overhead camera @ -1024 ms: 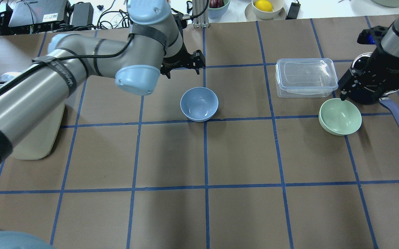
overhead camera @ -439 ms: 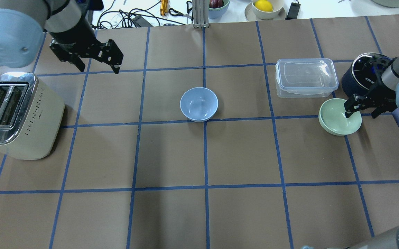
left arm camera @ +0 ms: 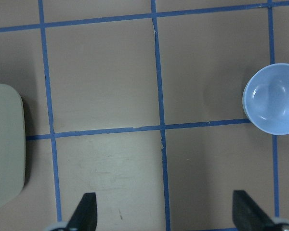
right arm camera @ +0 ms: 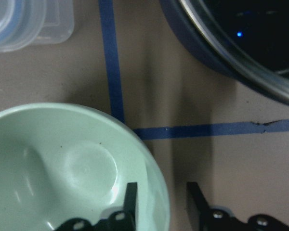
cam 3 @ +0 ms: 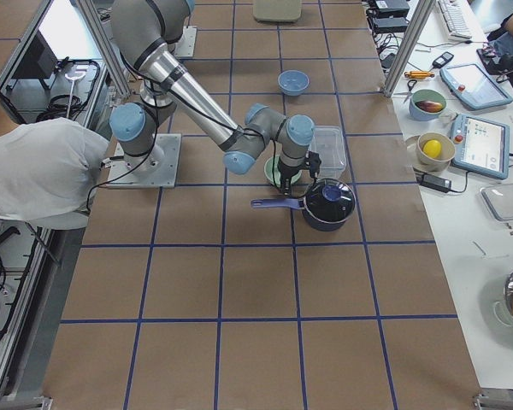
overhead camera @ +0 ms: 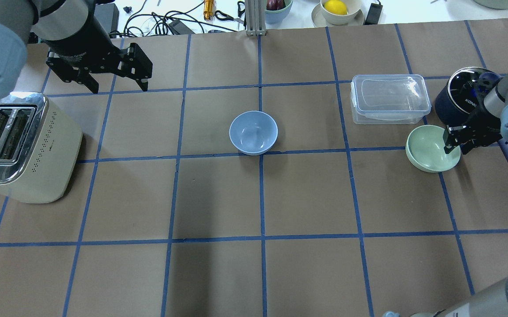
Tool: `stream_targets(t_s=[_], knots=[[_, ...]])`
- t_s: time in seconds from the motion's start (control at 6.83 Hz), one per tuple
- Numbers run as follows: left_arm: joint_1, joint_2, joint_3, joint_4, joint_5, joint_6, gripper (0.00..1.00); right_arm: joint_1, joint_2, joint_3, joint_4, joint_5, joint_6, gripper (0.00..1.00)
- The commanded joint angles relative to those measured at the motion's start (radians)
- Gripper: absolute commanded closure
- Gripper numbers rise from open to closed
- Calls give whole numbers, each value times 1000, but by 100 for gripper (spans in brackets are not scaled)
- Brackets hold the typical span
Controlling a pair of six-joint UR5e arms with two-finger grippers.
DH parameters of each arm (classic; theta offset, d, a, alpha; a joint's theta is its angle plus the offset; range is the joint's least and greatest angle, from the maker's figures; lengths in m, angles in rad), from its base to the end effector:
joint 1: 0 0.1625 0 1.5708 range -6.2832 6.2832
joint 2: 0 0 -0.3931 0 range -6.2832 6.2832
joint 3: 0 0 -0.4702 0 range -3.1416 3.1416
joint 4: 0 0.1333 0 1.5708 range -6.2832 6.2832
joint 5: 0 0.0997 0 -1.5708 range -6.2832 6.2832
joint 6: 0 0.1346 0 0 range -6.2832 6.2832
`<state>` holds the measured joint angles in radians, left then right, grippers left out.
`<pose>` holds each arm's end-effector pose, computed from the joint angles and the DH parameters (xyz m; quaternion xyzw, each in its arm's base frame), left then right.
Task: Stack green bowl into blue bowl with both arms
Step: 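Grasp the rim of the pale green bowl with the right gripper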
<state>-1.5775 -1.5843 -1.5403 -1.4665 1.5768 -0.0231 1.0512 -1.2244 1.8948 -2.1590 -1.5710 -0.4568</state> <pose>-0.1364 -0.5898 0.4420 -0.0084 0.9981 -0.0606 0.0021 -0.1774 -0.5785 0.0978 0.0314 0.9987 0.0363 0.0192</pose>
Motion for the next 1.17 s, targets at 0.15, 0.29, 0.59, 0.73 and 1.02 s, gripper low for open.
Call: stream_targets(t_s=[0.15, 0.29, 0.59, 0.73, 1.02], knots=[[-4, 21, 2, 2, 6, 75, 0, 0, -9, -5, 11, 12, 4, 100], [13, 23, 9, 3, -1, 89, 0, 3, -39, -6, 65, 73, 10, 100], [20, 23, 3, 5, -1, 89, 0, 79, -107, -71, 268, 170, 24, 100], [19, 23, -1, 3, -1, 89, 0, 149, -122, -74, 278, 184, 99, 100], [17, 23, -1, 3, -1, 88, 0, 357, -113, -113, 242, 228, 365, 100]])
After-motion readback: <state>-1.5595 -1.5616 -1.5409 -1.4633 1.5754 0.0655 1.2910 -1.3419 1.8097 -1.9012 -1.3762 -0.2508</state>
